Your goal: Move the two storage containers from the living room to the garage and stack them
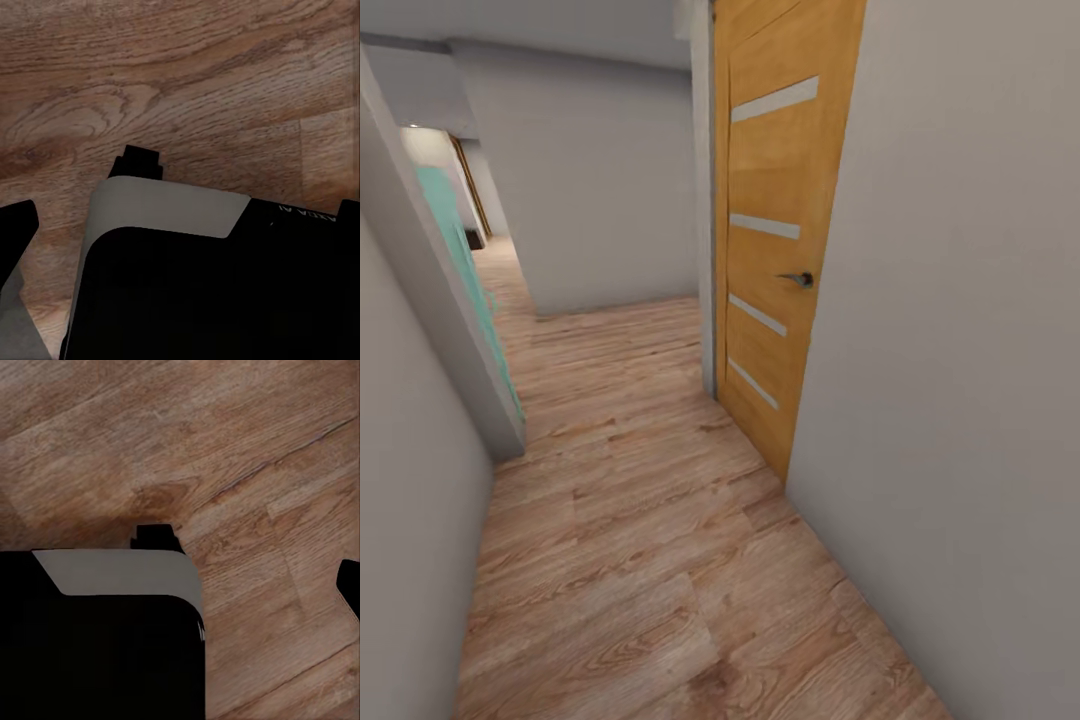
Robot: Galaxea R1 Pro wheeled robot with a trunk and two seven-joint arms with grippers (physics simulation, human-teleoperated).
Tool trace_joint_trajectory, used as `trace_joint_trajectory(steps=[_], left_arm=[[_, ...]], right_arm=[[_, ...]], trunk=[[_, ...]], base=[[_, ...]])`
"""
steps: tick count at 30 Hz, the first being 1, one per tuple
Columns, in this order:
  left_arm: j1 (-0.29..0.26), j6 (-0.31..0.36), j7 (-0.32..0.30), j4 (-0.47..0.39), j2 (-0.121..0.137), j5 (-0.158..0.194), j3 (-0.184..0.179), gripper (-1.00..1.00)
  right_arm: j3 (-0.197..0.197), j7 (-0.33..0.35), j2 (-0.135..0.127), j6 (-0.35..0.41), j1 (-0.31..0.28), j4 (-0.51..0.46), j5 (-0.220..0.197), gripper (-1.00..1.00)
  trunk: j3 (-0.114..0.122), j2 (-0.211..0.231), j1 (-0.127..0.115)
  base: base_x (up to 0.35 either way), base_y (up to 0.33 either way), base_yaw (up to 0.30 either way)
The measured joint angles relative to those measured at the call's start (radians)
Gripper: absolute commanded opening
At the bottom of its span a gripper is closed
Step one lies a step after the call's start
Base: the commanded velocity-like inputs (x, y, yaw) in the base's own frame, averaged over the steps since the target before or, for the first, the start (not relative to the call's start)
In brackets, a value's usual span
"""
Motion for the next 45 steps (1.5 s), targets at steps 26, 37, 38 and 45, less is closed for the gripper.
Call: trace_joint_trajectory(steps=[26,37,38,45], left_arm=[[0.000,0.000,0.000,0.000,0.000,-0.001,0.000,1.00],[0.000,0.000,0.000,0.000,0.001,0.002,0.000,1.00],[0.000,0.000,0.000,0.000,0.002,0.002,0.000,1.00],[0.000,0.000,0.000,0.000,0.002,0.001,0.000,1.00]], right_arm=[[0.000,0.132,-0.034,-0.002,0.000,0.000,-0.001,1.00],[0.001,0.125,-0.038,0.004,0.000,0.000,-0.002,1.00],[0.001,0.125,-0.038,0.004,0.000,0.000,-0.002,1.00],[0.000,0.123,-0.038,0.001,0.000,0.000,-0.002,1.00]], trunk=[[0.000,0.000,0.000],[0.000,0.000,0.000],[0.000,0.000,0.000],[0.000,0.000,0.000]], base=[[0.322,0.000,0.000],[0.322,0.000,0.000],[0.322,0.000,0.022],[0.322,0.000,0.186]])
